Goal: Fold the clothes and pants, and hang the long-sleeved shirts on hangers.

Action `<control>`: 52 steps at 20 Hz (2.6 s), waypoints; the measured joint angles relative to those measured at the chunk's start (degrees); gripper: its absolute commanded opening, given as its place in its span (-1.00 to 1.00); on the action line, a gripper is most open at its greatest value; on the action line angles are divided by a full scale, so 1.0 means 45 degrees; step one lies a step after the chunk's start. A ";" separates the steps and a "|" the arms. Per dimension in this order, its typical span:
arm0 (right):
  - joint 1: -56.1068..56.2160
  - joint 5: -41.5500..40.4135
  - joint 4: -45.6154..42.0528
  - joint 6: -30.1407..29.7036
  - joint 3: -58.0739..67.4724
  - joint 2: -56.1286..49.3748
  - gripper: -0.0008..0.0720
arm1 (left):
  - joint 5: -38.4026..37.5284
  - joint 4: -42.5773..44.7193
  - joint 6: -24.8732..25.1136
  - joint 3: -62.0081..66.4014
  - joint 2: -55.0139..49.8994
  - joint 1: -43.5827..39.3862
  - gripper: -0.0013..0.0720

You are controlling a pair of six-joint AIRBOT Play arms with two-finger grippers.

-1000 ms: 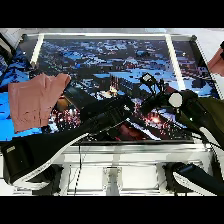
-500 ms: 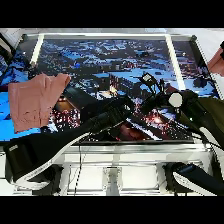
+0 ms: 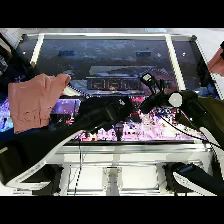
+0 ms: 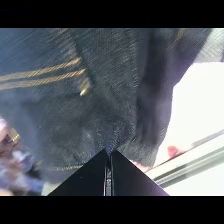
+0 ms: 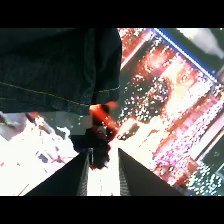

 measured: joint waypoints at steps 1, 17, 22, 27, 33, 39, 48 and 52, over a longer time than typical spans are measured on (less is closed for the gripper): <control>0.0000 -0.0102 0.0000 -0.0219 0.0005 -0.0039 0.28 | -0.0214 0.0078 0.0311 0.0000 0.0559 0.0214 -0.88; 0.0107 -0.0957 0.4299 -0.8097 0.0554 -0.1773 0.08 | -0.1258 -0.0403 0.3803 0.0005 0.8757 0.5416 -0.88; 0.1545 0.0185 0.5353 -1.0171 0.0865 -0.1885 0.67 | -0.1200 -0.0656 0.4051 0.0005 0.8320 0.5600 -0.88; 0.3041 0.0491 0.5527 -1.0666 0.0913 -0.2288 0.66 | -0.1161 -0.0714 0.4099 0.0005 0.7815 0.5649 -0.88; 0.4240 -0.0442 0.5251 -1.0253 0.0889 -0.3181 0.67 | -0.1059 -0.0495 0.4036 0.0005 0.7679 0.5688 -0.88; 0.4498 -0.1132 0.5047 -0.9729 0.0889 -0.4090 0.50 | -0.1035 -0.0423 0.4002 0.0005 0.7665 0.5688 -0.88; 0.4488 -0.2657 0.5217 -0.8281 0.1049 -0.5008 -0.94 | -0.1015 -0.0403 0.4007 0.0005 0.7665 0.5688 -0.88; 0.3716 -0.2803 0.3920 -0.6285 0.2365 -0.4197 -0.95 | -0.0209 -0.0175 0.3973 0.0039 0.7665 0.5688 -0.88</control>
